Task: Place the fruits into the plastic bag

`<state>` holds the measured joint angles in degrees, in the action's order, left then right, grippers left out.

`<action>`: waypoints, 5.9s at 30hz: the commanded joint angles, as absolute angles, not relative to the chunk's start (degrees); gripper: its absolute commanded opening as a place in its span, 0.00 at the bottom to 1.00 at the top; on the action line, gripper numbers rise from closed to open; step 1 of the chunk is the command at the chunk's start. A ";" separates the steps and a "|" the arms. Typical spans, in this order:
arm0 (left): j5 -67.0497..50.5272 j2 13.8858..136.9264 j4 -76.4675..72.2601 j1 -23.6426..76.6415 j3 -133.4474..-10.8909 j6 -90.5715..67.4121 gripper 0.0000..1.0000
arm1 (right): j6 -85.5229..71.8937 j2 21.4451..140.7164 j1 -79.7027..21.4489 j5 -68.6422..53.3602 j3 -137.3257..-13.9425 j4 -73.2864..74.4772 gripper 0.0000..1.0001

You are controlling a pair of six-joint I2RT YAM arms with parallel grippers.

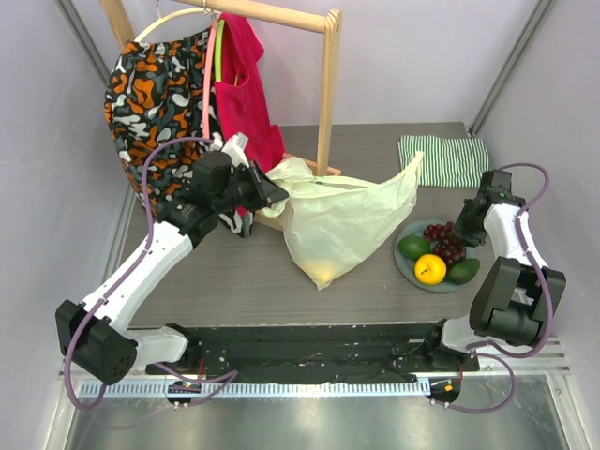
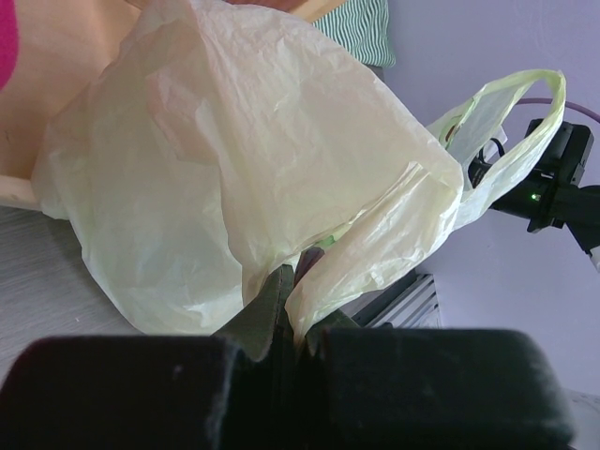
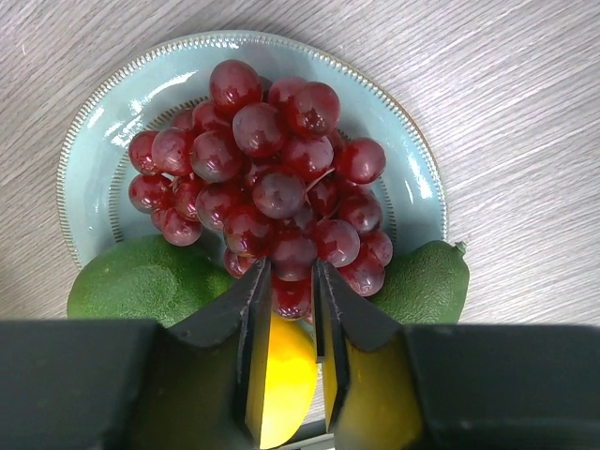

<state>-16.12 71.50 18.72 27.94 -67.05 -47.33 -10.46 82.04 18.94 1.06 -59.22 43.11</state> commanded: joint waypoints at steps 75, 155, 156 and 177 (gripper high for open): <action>-17.40 68.90 15.73 27.16 -67.67 -48.87 0.00 | -25.48 64.16 16.88 -19.85 -89.81 32.00 0.01; -16.17 68.47 18.98 25.49 -76.82 -51.15 0.00 | -25.04 70.75 -32.52 -14.77 -86.40 18.81 0.01; -16.08 68.64 18.81 25.49 -76.90 -51.15 0.00 | -25.14 70.49 -32.52 -14.77 -86.05 19.16 0.01; -16.26 69.17 19.51 24.00 -77.43 -49.57 0.00 | -21.01 65.74 -32.52 -0.27 -88.15 32.87 0.01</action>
